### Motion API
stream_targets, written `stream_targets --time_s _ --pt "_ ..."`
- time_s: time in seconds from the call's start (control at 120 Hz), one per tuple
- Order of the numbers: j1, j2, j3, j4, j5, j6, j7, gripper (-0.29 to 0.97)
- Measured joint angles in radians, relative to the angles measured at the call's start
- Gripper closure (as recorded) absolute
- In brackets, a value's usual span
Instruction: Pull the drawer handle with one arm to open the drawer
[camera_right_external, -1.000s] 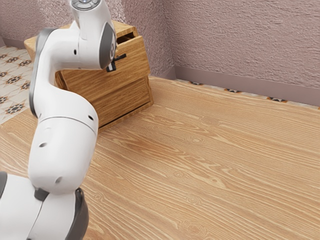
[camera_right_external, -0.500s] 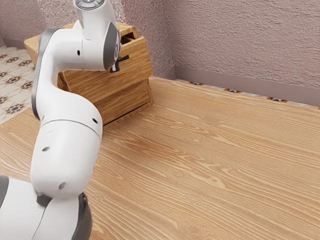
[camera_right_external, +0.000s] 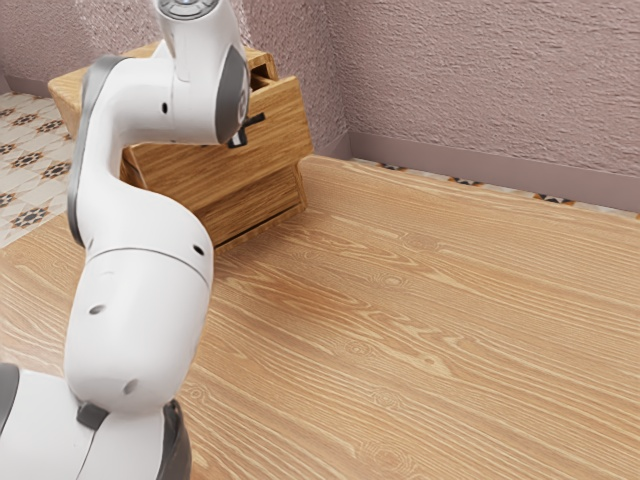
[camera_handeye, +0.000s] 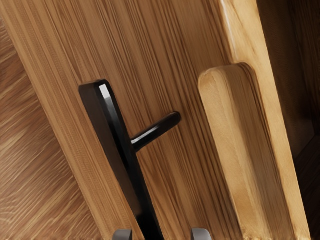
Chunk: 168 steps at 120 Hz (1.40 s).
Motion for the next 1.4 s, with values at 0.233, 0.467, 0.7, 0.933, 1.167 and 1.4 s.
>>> stream_targets --time_s 0.233,0.467,0.7,0.933,1.167,1.4 --pt "-0.021 -0.002 0.009 0.0 -0.012 0.001 0.0 0.62" --pt "-0.037 -0.005 0.017 -0.01 -0.03 0.002 0.0 0.62" --pt "-0.067 -0.006 0.048 -0.046 -0.032 -0.001 -0.001 0.62" --pt "-0.098 -0.009 0.076 -0.071 -0.032 -0.001 -0.001 0.62" --pt "-0.109 -0.01 0.083 -0.094 -0.033 -0.001 0.0 0.62" --pt "-0.11 -0.011 0.083 -0.094 -0.033 -0.001 0.0 0.62"
